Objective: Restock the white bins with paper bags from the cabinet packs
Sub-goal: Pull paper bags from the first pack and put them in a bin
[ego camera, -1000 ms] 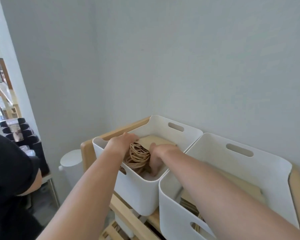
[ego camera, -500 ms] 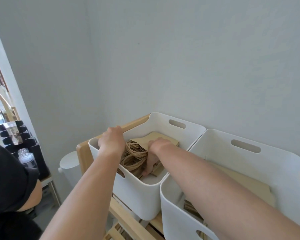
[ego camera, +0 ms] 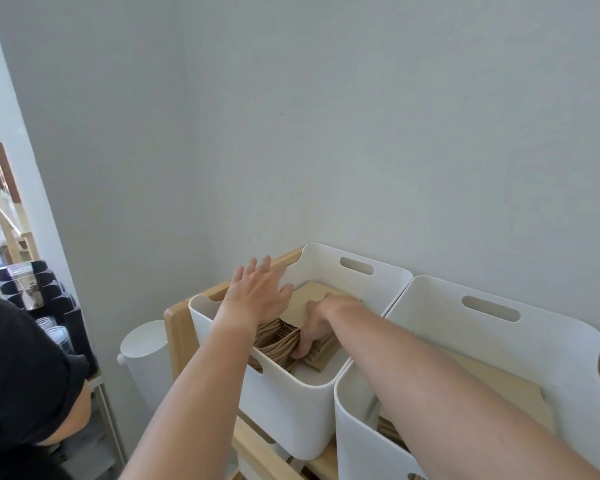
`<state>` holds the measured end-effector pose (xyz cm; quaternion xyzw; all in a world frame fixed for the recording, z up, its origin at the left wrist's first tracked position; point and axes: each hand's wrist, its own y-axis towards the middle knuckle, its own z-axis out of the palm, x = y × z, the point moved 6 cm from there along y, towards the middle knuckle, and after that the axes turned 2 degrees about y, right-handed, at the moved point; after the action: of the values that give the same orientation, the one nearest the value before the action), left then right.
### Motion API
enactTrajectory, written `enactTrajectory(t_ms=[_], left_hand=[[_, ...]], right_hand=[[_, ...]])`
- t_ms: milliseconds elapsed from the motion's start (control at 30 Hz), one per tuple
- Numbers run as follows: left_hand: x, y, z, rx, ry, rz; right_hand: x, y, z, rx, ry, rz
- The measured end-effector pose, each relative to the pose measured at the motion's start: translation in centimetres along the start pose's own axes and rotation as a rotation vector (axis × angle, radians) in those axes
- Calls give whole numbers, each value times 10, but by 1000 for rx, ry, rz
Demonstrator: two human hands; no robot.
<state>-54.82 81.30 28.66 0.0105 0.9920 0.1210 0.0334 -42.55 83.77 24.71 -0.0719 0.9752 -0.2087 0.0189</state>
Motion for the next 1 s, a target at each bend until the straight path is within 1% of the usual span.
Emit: enactTrajectory(t_ms=[100,167,267,333,367,500,567,700,800,933,1000], left_hand=[[3,0,7,84,2,-59],[3,-1,8,90,-23,-74],[2,-5,2,21,-34,-41],[-1,-9,-5,-53,-6,-5],[-2,-11,-8,-80,17,11],[-14,-24,-22,-150,92,14],[-25,-34,-27,-161,67,-14],[-63,-60,-36,-175,-41,-30],[-105,-84,-46,-188,-125,6],[-172,-127,-52,-158,-143,79],[-207,-153,-54,-132,-149,102]], right_hand=[[4,-1,4,-58,5,9],[7,0,8,-54,-37,8],[7,-8,3,-35,-39,-12],[0,-19,-6,-66,-2,-46],[-5,-26,-11,-116,7,-60],[-43,-60,-31,-423,-19,-82],[-69,-79,-35,-491,10,-71],[-124,-118,-29,-522,82,9],[-165,-153,-15,-519,133,65],[-216,-210,17,-538,189,105],[-241,-242,36,-545,161,145]])
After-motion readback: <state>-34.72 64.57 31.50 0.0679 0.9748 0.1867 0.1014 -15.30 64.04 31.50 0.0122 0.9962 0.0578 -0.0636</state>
